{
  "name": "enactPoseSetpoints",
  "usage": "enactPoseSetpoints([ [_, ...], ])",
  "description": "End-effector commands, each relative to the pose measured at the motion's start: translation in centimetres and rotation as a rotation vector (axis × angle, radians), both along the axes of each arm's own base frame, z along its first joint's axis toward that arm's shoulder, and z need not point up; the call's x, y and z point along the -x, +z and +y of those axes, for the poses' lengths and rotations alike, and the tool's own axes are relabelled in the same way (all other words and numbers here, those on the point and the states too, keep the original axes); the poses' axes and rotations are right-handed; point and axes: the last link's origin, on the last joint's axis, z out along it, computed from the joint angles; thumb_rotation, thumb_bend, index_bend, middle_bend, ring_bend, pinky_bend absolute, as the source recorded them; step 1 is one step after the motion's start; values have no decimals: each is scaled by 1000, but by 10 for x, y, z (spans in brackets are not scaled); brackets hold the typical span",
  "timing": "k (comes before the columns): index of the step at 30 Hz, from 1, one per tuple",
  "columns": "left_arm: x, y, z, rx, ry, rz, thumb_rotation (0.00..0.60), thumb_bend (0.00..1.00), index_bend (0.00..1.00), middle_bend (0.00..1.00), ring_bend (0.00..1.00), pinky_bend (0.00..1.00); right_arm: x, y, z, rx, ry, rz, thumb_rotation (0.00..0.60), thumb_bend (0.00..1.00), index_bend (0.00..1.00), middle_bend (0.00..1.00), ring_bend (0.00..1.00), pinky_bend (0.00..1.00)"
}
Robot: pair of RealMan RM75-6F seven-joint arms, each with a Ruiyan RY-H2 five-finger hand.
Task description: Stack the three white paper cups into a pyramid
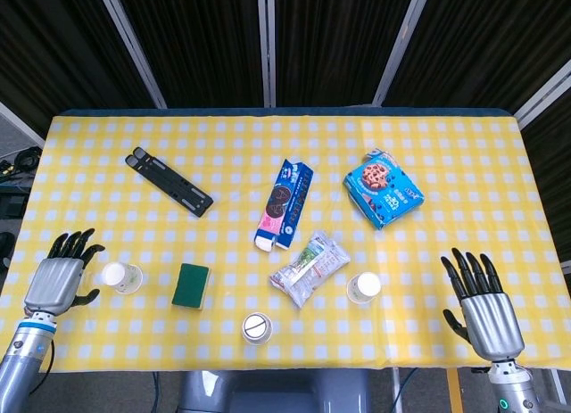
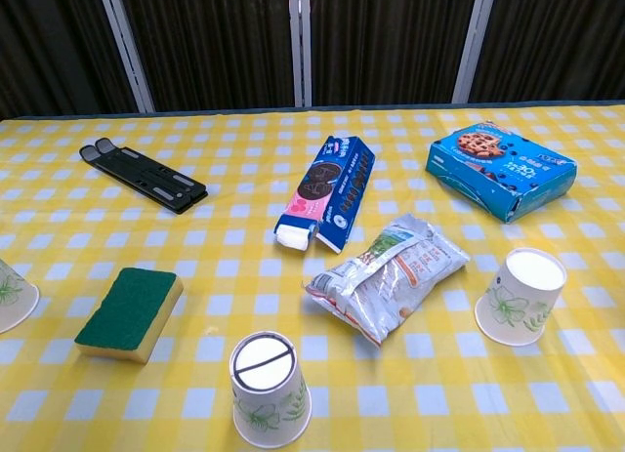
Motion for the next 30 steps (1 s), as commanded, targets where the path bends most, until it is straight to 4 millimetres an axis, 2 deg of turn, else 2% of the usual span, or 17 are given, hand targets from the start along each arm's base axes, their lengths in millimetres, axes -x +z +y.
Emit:
enactPoseSetpoints([
  [1, 2, -7, 4, 17, 8, 0, 600, 226, 219, 0, 0, 0, 0, 0, 0, -2, -1, -1, 600, 130, 47, 0, 0, 0],
  [15, 8, -23, 13, 34, 20, -36, 600, 230, 314, 0, 0, 0, 0, 1, 0, 2, 2, -3, 600, 130, 46, 0, 0, 0],
  [24, 10, -29, 16, 34, 12, -61, 600, 360, 409, 0, 0, 0, -1, 0, 0, -1, 4, -5, 600, 130, 46, 0, 0, 0],
  [30, 10, -29, 15, 30, 1, -72, 600, 375, 429, 0, 0, 0, -1, 0, 0, -2, 5, -5, 600, 130, 46, 0, 0, 0],
])
